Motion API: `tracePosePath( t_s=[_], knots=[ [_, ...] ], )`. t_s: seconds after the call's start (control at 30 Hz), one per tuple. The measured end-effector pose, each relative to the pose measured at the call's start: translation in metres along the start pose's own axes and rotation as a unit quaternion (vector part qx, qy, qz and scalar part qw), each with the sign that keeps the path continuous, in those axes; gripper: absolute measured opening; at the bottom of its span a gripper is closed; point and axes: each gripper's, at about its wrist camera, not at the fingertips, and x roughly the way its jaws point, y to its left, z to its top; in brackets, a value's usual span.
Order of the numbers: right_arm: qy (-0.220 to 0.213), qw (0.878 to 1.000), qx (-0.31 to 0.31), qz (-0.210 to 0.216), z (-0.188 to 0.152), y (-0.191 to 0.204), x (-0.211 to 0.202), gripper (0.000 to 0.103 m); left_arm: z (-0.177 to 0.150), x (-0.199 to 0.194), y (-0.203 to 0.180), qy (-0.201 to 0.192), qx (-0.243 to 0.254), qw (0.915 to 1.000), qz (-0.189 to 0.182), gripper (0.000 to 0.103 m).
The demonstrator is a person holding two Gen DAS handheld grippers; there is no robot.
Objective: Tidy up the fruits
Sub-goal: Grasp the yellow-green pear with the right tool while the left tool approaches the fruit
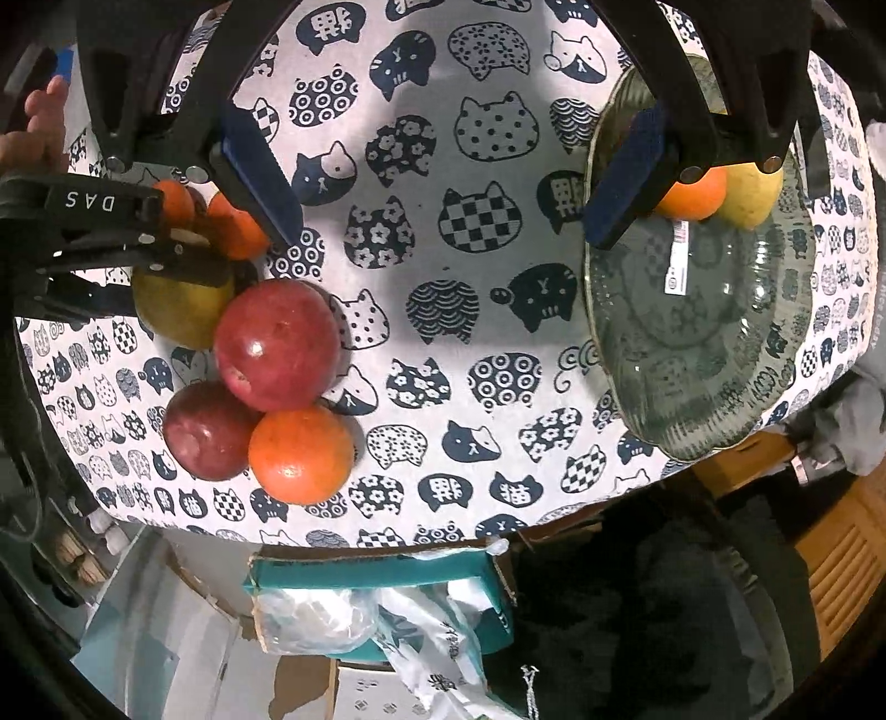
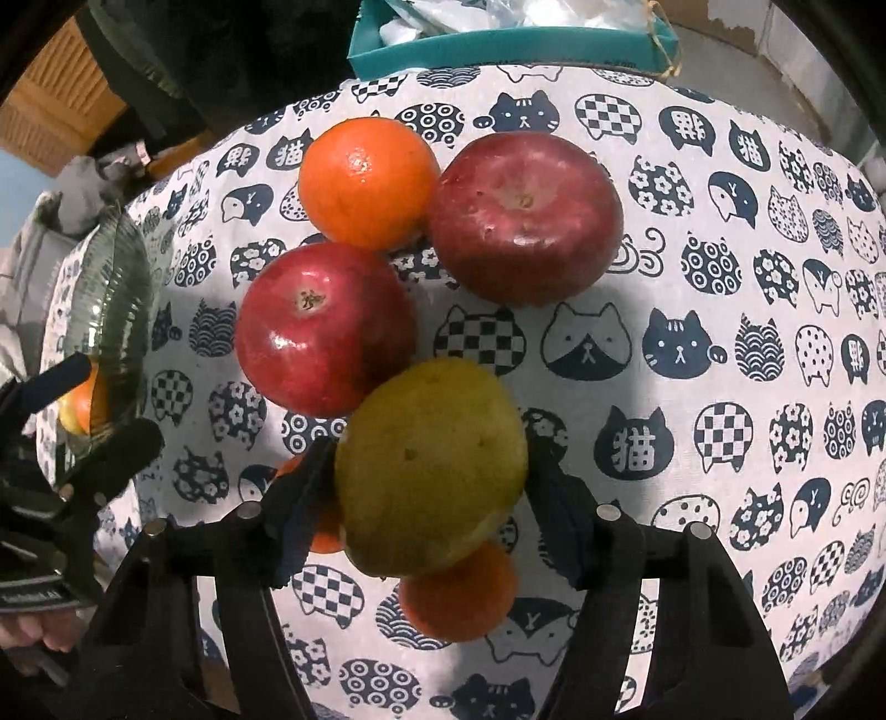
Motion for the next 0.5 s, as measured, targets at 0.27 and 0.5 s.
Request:
tracePosePath(
  t_s=[0.27, 0.5],
  knots=[
    [-0.045, 0.998, -0.003, -0.033, -0.001, -0.009, -0.028, 0.068, -0.001, 0.002, -0.014, 0.005, 0.010, 0.9998, -0.014, 0.102],
    [-0.074, 0.994, -0.012, -0.078, -0.005, -0.025, -0.045, 0.068, -0.003, 0.011, -0.037, 0.018, 0.024, 0.9987, -0.042, 0.102]
  ],
)
